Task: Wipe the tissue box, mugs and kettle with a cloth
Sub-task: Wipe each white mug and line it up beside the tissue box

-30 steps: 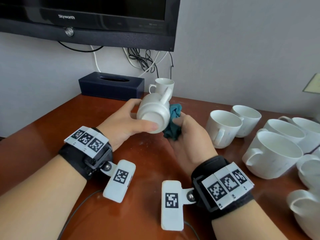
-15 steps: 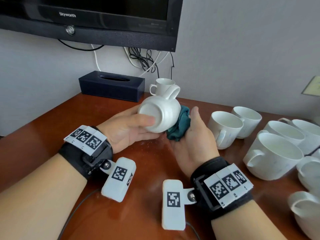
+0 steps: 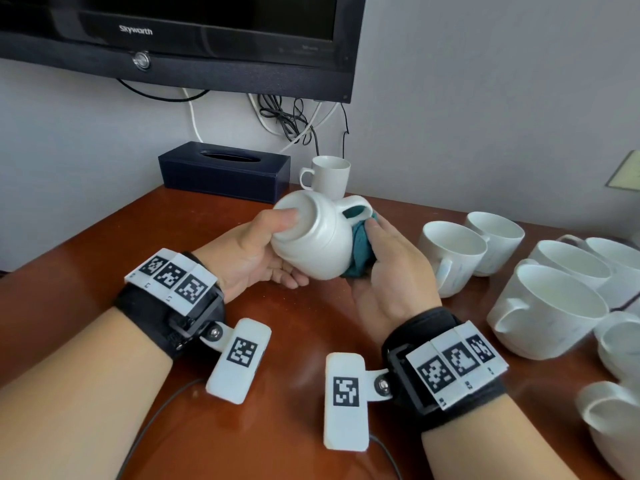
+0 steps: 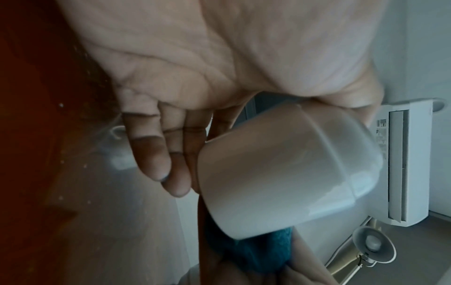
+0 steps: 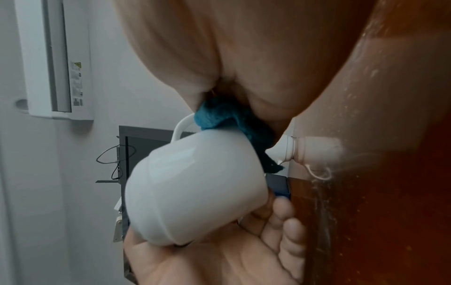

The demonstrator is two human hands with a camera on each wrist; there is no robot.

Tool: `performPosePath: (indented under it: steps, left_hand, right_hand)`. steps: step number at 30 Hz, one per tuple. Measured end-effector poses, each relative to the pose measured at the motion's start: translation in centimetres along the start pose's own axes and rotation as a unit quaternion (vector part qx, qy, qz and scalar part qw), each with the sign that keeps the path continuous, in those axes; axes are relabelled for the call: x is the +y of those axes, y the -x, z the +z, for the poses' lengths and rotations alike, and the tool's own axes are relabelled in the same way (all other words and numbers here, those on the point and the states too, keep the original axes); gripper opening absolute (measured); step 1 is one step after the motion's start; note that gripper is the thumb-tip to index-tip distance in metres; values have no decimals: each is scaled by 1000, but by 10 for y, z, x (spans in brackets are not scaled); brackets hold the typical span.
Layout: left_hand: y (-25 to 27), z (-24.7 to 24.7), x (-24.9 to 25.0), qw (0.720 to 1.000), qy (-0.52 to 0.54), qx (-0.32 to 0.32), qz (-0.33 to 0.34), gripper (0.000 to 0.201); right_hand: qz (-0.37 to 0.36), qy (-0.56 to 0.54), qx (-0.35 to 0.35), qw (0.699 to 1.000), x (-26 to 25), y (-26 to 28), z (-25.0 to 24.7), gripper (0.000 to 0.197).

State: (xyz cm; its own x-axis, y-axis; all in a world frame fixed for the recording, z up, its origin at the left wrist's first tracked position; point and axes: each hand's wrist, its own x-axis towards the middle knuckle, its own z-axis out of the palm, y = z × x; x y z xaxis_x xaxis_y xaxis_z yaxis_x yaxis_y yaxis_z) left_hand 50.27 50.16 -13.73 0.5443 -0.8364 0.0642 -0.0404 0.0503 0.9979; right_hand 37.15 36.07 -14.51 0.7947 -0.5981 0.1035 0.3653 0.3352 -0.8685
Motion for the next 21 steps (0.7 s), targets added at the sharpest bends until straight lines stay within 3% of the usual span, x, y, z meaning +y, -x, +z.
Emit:
performPosePath:
  steps: [7, 12, 16, 21]
  left_hand:
    - [-2, 0, 1, 998, -55, 23, 19, 76]
    - [-1, -3, 2, 989, -126, 72, 31, 87]
    - [2, -1, 4, 984, -149, 96, 34, 83]
    - [6, -2, 7, 985, -162, 46, 44, 83]
  right_hand:
    - [-9, 79, -41, 996, 3, -1, -7, 37]
    - [-34, 162, -55, 985, 1, -1, -12, 34]
    - [-29, 155, -25, 987, -1, -1, -16, 34]
    - [25, 125, 53, 990, 2, -5, -19, 39]
